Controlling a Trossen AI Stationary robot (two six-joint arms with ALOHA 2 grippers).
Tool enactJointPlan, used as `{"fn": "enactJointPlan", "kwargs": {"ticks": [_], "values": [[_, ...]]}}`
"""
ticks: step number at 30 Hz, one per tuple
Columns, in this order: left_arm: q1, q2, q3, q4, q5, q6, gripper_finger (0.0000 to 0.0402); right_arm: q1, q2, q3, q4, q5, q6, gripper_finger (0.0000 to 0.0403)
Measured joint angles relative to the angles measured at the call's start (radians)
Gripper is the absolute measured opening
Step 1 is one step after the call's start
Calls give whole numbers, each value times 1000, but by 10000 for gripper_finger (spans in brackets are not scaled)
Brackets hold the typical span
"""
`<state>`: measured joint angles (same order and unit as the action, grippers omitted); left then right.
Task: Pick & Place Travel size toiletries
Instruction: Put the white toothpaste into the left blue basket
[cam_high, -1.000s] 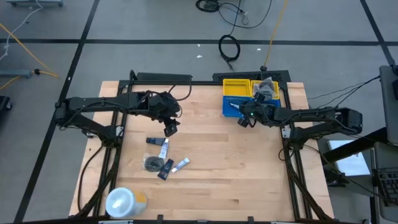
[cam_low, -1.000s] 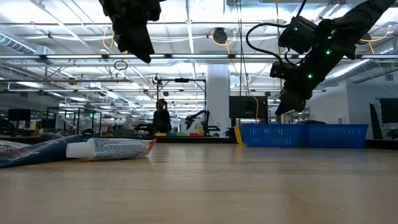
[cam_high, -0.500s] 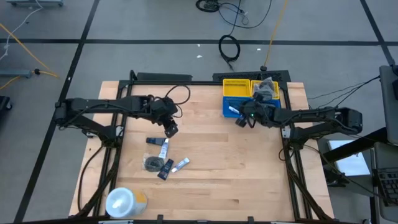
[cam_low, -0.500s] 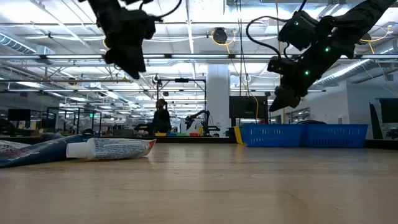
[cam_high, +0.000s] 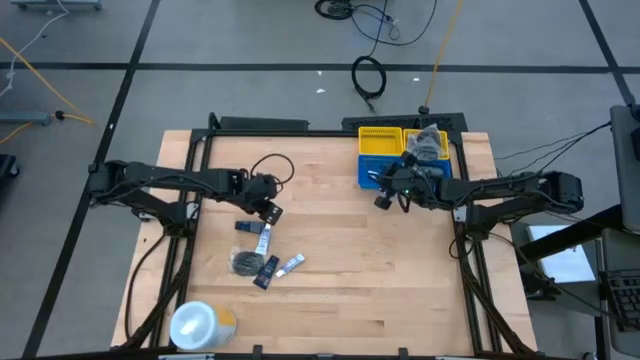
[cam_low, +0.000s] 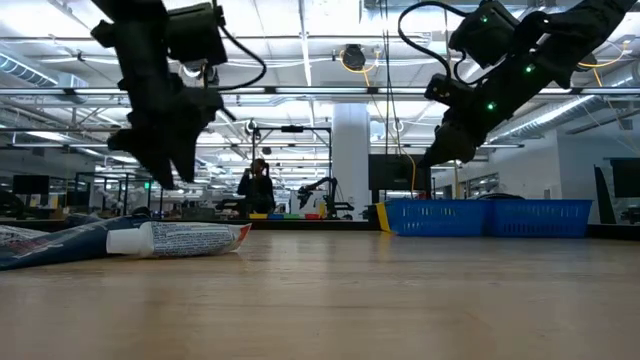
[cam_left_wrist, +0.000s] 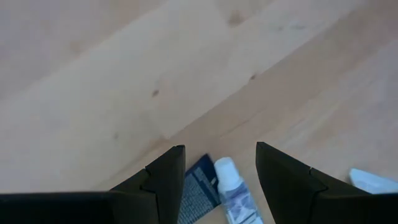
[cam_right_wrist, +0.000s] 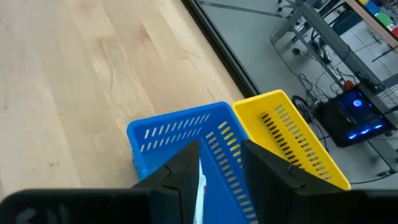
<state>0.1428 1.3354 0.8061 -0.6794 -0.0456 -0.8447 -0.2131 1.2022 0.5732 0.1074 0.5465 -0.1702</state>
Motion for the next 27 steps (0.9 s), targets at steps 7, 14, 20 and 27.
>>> {"fn": "enactJointPlan", "kwargs": {"ticks": [7, 14, 20, 27], "values": [[-63, 37, -30, 16, 0, -98, 191, -1, 0, 0, -1, 2, -2, 114], [-100, 141, -30, 51, 20, -139, 191, -1, 0, 0, -3, 2, -2, 114], [-99, 206, -30, 72, 37, -163, 191, -1, 0, 0, -6, 2, -2, 114], [-99, 245, -26, 87, 61, -163, 181, -1, 0, 0, -6, 2, -2, 114]]}}
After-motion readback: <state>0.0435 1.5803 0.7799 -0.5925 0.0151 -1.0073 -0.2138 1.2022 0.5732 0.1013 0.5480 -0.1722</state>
